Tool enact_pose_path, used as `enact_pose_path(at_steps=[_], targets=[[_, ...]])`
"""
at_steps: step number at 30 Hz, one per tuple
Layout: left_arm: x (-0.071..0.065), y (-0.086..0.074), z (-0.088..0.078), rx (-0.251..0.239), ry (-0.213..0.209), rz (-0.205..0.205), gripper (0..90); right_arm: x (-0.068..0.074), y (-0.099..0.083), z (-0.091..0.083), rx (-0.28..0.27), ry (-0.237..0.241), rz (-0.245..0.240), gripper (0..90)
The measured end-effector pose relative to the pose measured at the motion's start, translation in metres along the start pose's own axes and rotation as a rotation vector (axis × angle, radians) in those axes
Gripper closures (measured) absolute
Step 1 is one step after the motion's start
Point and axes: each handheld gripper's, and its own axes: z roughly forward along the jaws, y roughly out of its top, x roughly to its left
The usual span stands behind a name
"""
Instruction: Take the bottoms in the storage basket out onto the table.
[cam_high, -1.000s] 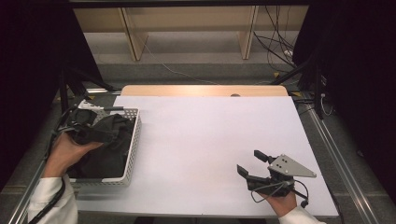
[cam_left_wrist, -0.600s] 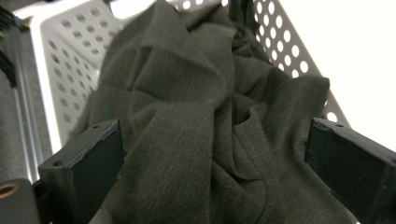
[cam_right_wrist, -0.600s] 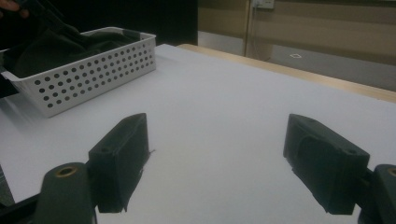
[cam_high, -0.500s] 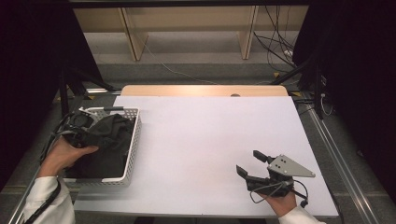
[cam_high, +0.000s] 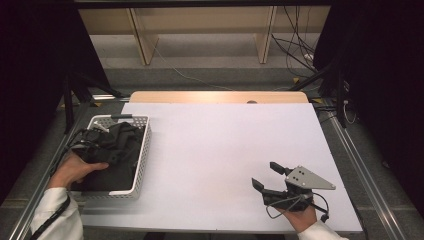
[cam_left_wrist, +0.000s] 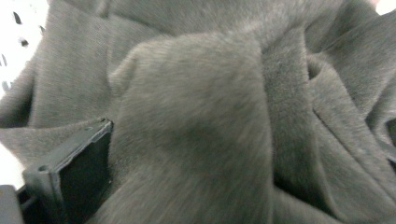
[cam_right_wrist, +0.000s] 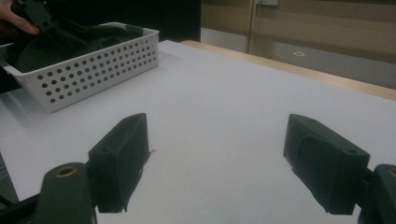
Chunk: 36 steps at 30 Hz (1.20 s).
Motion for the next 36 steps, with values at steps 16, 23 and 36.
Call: enact_pose_path(at_steps=[16,23,36], targets=[[0.011,0.005,0.038,0.069,-0.058,-0.127,0.0,0.002,-0.002,0.004,0.029,-0.007,-0.021,23.2],[0.010,0.008,0.045,0.089,-0.048,-0.124,0.0,0.003,-0.002,0.005,0.046,-0.016,-0.023,23.1],[0.000,0.015,0.046,0.110,0.046,-0.048,9.9,0.003,-0.003,0.007,0.058,-0.022,-0.030,23.7]])
